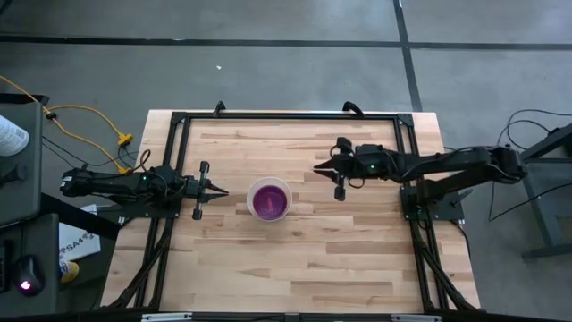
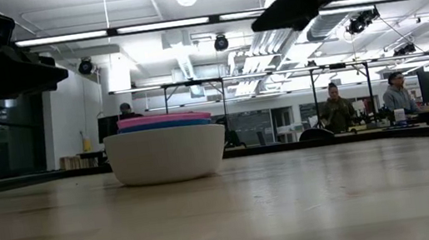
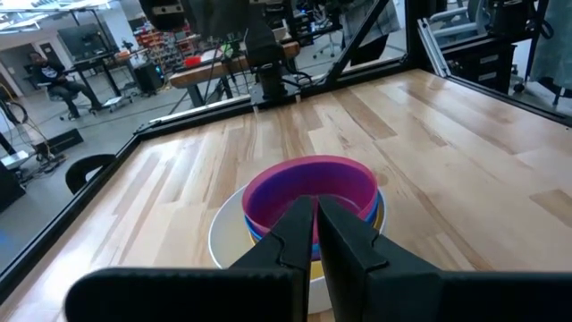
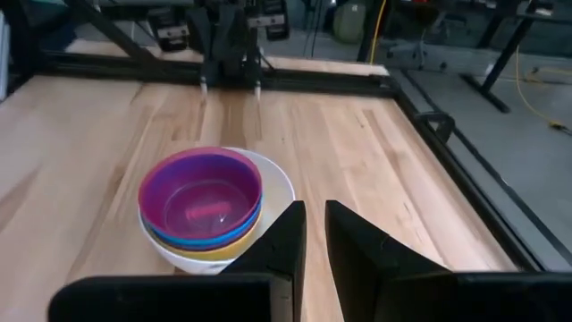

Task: Nest bowls inside each other
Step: Return to Home Position

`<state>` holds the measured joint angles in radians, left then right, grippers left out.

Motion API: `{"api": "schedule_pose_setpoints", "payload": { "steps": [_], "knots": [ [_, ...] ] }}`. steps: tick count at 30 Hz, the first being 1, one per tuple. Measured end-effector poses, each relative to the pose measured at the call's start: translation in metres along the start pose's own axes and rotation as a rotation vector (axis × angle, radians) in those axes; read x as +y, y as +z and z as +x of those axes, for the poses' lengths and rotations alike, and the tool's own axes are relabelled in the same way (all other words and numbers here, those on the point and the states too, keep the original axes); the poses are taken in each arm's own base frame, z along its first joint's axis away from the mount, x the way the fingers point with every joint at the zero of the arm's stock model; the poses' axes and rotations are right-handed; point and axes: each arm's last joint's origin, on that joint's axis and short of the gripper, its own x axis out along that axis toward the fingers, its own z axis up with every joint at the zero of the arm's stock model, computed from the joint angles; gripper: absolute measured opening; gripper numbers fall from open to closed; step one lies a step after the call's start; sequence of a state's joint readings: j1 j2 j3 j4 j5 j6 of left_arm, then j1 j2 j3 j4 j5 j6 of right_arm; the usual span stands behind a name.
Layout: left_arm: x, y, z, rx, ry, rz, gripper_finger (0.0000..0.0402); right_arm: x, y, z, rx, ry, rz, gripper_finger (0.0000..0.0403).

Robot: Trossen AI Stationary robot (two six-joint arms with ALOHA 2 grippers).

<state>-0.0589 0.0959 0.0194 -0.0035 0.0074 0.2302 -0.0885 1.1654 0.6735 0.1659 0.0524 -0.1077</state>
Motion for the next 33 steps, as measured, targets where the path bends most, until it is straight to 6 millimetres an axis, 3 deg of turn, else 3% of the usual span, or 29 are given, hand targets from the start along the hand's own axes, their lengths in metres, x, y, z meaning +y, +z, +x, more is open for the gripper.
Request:
{"api": "schedule_pose_setpoints", "payload": {
  "steps": [15,28,33],
  "knots": [
    [0.000,0.000,0.000,-0.001,0.000,0.000,0.0019,0.002,-0.030,-0.034,-0.145,-0.008,0.033,0.0039],
    [0.000,0.000,0.000,-0.001,0.000,0.000,0.0019,0.005,-0.069,-0.060,-0.304,-0.023,0.053,0.0039],
    [0.000,0.000,0.000,-0.001,0.000,0.000,0.0019,0.005,-0.074,-0.067,-0.329,-0.025,0.053,0.0039]
  ]
}}
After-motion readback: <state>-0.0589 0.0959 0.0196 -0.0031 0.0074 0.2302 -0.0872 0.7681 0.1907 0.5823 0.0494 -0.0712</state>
